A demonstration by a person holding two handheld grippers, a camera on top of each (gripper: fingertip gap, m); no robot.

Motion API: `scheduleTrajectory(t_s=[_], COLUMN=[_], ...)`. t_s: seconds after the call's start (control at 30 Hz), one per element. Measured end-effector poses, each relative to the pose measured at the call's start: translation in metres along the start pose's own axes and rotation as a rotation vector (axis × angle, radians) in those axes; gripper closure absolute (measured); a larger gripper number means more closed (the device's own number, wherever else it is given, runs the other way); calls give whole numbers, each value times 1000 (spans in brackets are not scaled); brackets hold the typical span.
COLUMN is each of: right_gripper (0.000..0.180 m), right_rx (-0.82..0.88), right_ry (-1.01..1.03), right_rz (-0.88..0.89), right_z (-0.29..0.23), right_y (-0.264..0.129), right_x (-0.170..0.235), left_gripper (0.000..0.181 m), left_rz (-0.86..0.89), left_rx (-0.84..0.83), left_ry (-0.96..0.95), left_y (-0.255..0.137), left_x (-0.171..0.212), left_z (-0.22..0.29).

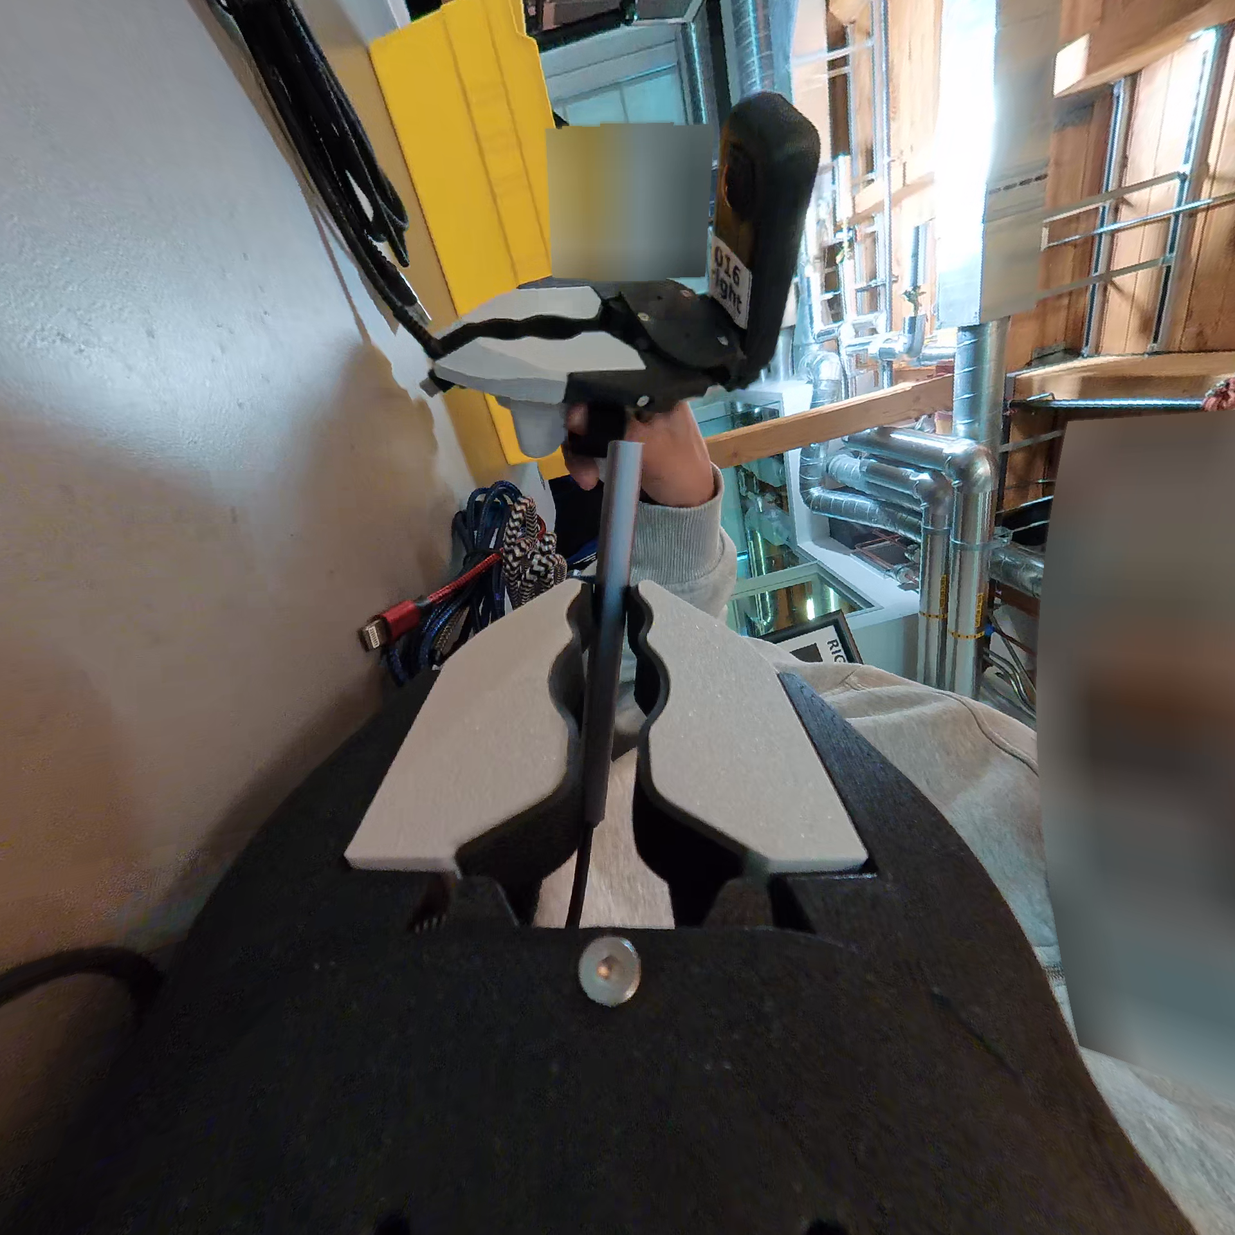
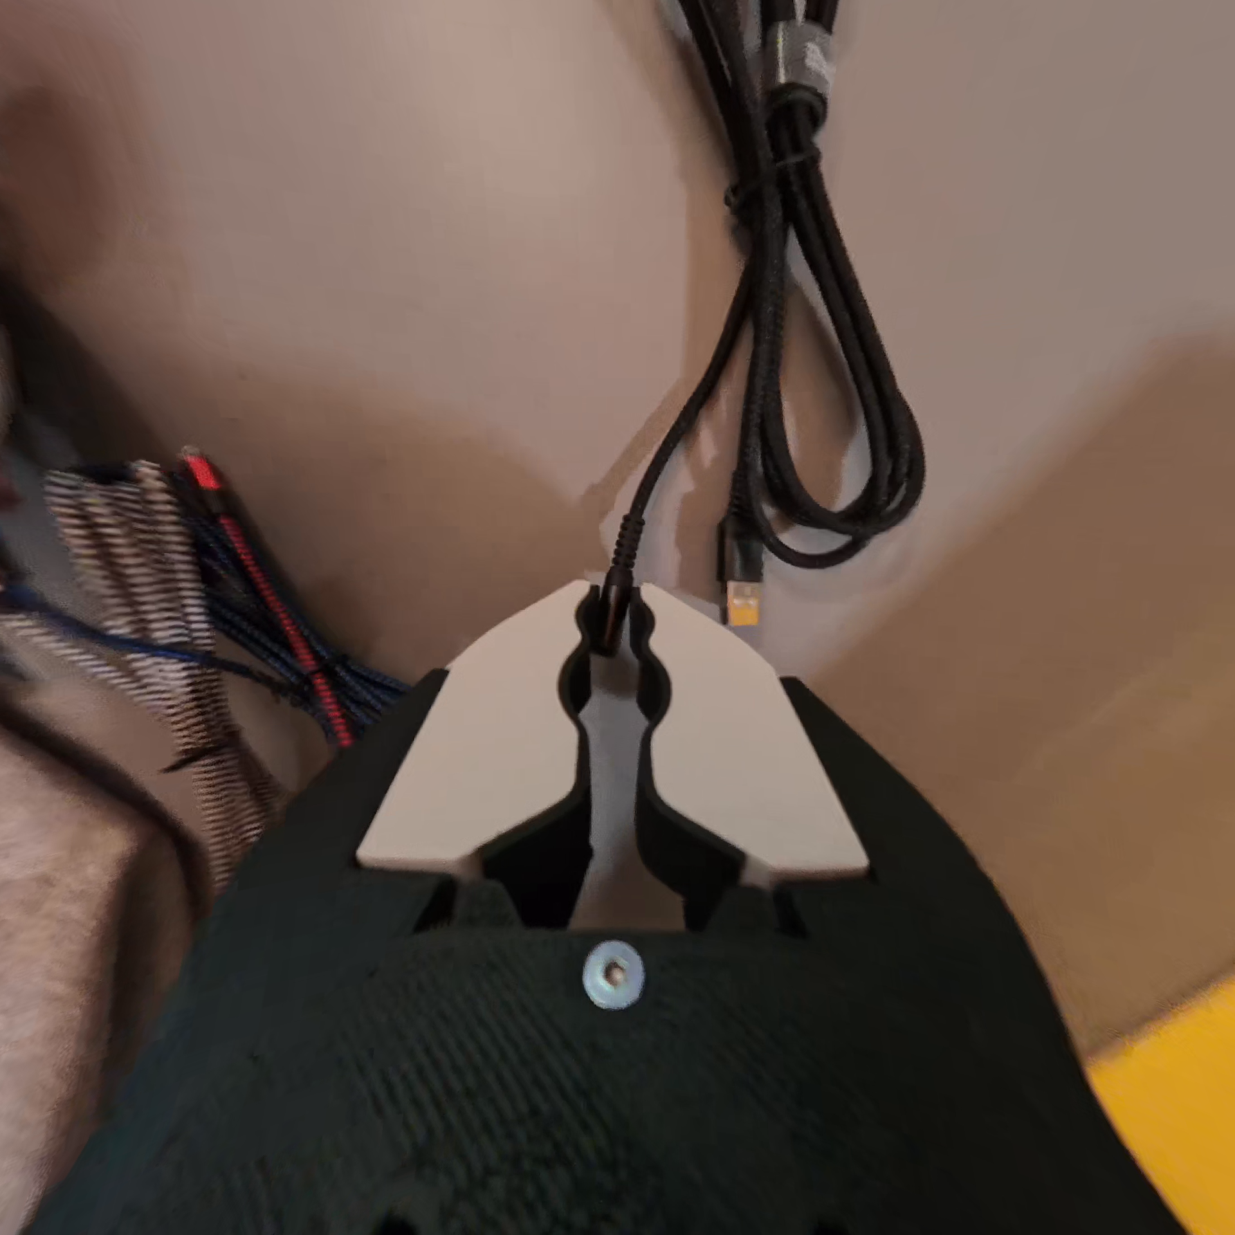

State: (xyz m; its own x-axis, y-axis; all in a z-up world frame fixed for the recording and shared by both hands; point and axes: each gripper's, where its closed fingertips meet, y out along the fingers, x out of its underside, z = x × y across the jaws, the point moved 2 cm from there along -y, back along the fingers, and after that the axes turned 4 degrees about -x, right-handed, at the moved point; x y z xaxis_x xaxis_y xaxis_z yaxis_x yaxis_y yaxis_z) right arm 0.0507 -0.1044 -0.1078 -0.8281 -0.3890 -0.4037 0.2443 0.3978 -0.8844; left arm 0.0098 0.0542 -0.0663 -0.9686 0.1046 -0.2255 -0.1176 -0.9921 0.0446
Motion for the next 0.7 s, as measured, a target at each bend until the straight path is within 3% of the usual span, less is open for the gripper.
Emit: scheduleTrajectory(t_s=[0.27,0.37,0.7], right_gripper=[172,172,172], right_rx=[-814,-1043,-806], right_ry=[400,573,534], right_rz=[602,729,873], right_z=[-51,-72,-104], right_y=[-41,-43,-27], right_x=[-51,-63,-63], left_gripper=[172,171,171], left_rz=[13,48,183], left_rx=[7,40,132], left_ry=[23,16,-58], left_y=[4,6,-4], left_x=[0,-3,-21], left_z=[1,4,7])
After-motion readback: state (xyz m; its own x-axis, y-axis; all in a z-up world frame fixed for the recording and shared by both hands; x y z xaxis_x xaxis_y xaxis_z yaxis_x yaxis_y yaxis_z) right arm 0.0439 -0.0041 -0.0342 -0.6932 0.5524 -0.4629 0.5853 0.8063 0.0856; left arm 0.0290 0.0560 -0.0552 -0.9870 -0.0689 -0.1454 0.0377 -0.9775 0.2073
